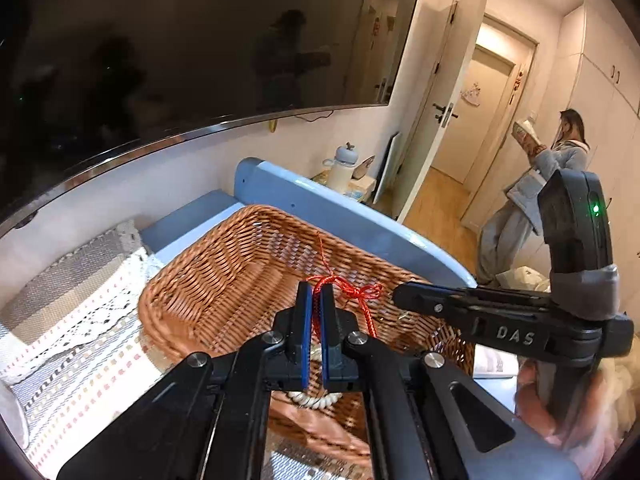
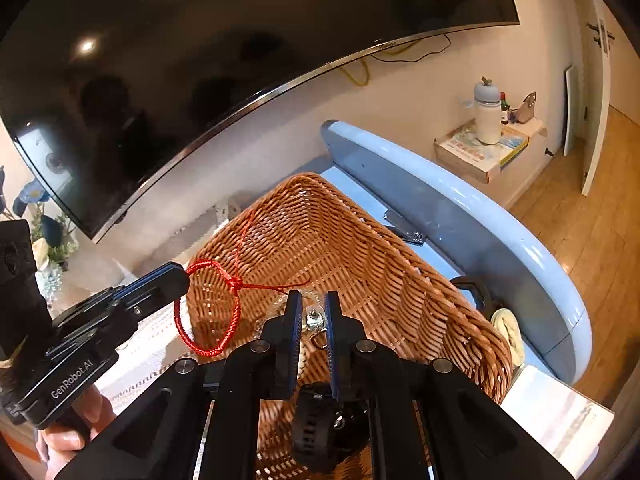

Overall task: Organize jewelry
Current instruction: 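Drop the red bracelet into the basket with the left tool while the right drops the charm, then grasp the silver hair clip with the right tool while the left grasps the purple coil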

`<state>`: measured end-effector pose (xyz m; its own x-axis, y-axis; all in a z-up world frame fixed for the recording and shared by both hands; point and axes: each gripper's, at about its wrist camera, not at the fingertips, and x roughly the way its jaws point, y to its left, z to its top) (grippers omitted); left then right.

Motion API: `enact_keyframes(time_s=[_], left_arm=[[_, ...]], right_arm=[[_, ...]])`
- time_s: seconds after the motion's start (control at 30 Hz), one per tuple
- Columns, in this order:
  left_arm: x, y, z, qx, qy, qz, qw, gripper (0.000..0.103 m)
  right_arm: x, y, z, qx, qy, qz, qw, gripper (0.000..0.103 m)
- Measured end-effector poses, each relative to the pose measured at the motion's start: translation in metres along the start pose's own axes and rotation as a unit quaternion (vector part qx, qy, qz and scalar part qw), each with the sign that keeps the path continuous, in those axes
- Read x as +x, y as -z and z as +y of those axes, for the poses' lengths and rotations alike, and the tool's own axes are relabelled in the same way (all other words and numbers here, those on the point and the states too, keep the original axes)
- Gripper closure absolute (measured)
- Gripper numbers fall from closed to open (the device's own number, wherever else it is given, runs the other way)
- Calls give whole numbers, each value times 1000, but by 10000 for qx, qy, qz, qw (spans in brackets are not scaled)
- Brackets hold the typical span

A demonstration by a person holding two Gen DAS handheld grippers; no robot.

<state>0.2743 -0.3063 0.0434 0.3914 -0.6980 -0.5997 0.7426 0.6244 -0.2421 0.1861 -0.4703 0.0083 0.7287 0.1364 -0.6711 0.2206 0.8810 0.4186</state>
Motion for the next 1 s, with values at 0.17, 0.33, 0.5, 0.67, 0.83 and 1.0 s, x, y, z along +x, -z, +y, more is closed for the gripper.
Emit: enact_keyframes(time_s=[0.17, 0.33, 0.5, 0.67, 0.83, 1.0], left_arm=[[-28, 2, -9, 115, -607, -201, 9979, 55], [-82, 14, -8, 247, -709, -380, 9965, 54], [-169, 44, 6, 39, -763, -666, 9949, 47], [-252, 89, 21, -159, -1003, -971, 9901, 46], [-286, 149, 52, -563, -1428, -833, 9846, 46], [-281, 206, 102, -1513, -1523, -545, 9752, 46]], right_arm=[[-10, 1, 4, -61, -87, -195, 9998, 71], [-40, 13, 22, -364, -99, -388, 9985, 71], [-78, 38, 71, -821, -382, -573, 9942, 71], [-100, 84, 119, -969, -670, -831, 9896, 63], [-68, 144, 137, -829, -817, -630, 9912, 53], [-27, 169, 148, -1133, -349, -423, 9921, 53]])
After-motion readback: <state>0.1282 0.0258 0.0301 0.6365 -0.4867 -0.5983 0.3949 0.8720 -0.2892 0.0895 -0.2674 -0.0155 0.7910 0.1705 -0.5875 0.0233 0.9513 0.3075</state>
